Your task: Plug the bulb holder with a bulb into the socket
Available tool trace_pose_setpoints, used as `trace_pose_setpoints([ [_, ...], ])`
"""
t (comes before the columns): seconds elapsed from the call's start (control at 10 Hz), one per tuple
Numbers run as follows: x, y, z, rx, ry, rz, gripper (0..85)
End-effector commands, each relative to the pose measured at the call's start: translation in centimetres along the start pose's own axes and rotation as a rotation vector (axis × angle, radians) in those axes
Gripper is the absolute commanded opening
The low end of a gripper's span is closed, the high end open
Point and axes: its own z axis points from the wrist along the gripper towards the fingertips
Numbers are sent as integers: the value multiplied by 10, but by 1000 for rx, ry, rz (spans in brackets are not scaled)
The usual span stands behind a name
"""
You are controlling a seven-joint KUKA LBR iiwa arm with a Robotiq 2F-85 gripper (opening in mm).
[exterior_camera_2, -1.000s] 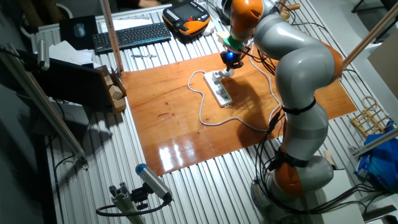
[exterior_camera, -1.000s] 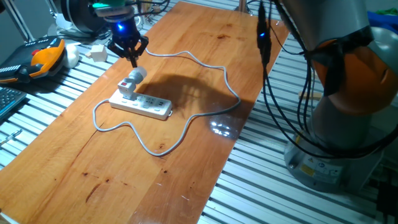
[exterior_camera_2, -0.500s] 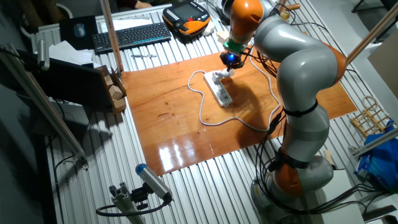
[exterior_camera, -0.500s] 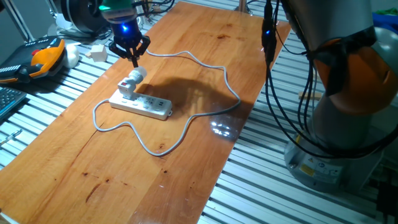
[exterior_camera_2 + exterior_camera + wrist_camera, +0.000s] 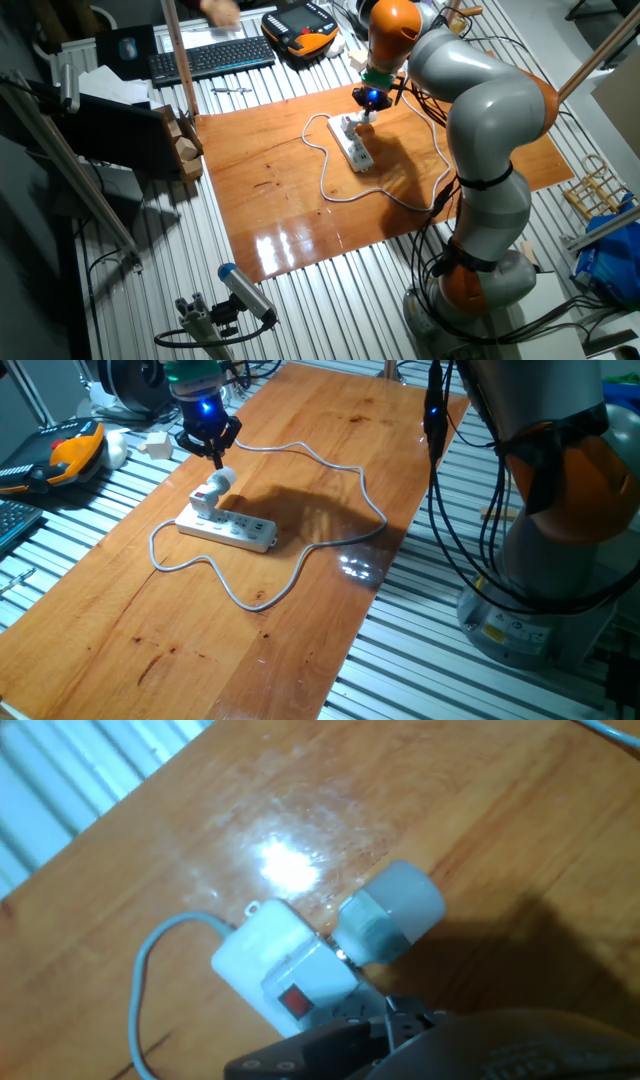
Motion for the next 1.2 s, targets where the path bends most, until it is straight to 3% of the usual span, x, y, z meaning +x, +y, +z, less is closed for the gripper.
trace_pose_setpoints([
  [0.0,0,0,0,-8,-7,-278,0],
  [1.1,3,-2,-1,-3,-23,-317,0],
])
